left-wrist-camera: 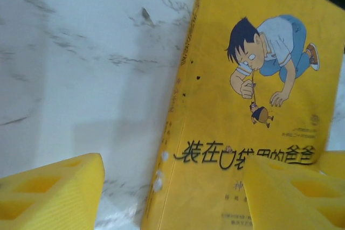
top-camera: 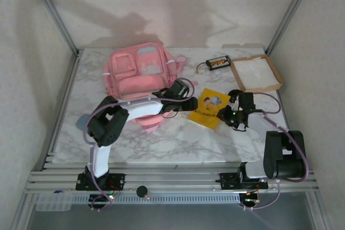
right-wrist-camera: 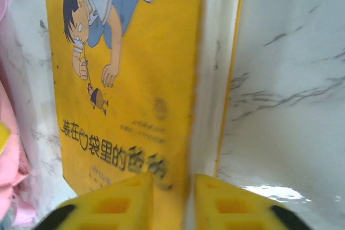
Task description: Pack books, pencil case, and school supplies into a backpack
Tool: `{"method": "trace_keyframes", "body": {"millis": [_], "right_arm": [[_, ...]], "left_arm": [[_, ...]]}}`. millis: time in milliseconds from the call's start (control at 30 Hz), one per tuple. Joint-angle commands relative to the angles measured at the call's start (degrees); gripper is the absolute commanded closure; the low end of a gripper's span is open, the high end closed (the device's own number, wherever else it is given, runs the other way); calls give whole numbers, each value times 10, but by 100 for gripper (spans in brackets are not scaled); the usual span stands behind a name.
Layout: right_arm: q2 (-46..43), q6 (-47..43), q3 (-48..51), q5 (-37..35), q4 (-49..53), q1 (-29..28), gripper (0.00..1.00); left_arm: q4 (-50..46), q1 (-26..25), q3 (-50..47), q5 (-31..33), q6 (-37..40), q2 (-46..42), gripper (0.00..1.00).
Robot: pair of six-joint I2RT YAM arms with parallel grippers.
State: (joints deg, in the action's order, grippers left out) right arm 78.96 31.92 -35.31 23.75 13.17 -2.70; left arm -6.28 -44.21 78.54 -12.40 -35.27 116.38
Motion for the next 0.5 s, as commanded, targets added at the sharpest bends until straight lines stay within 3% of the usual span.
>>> {"method": "trace_keyframes", "body": {"millis": [0,100,233,467], "right_arm": [[3,-15,3,17,7,6,61],[22,-4,2,20,-10,5,49],[49,6,-6,31,-38,4,44],[81,7,-44,52,-46,-31,49]], "left_arm": [[-13,-4,54,-13,23,46,31],[-21,-4,77,-16,25,74,32],[-22,-8,81,-33,27,90,35],[-17,-22,35,-44,26,67,42]]}}
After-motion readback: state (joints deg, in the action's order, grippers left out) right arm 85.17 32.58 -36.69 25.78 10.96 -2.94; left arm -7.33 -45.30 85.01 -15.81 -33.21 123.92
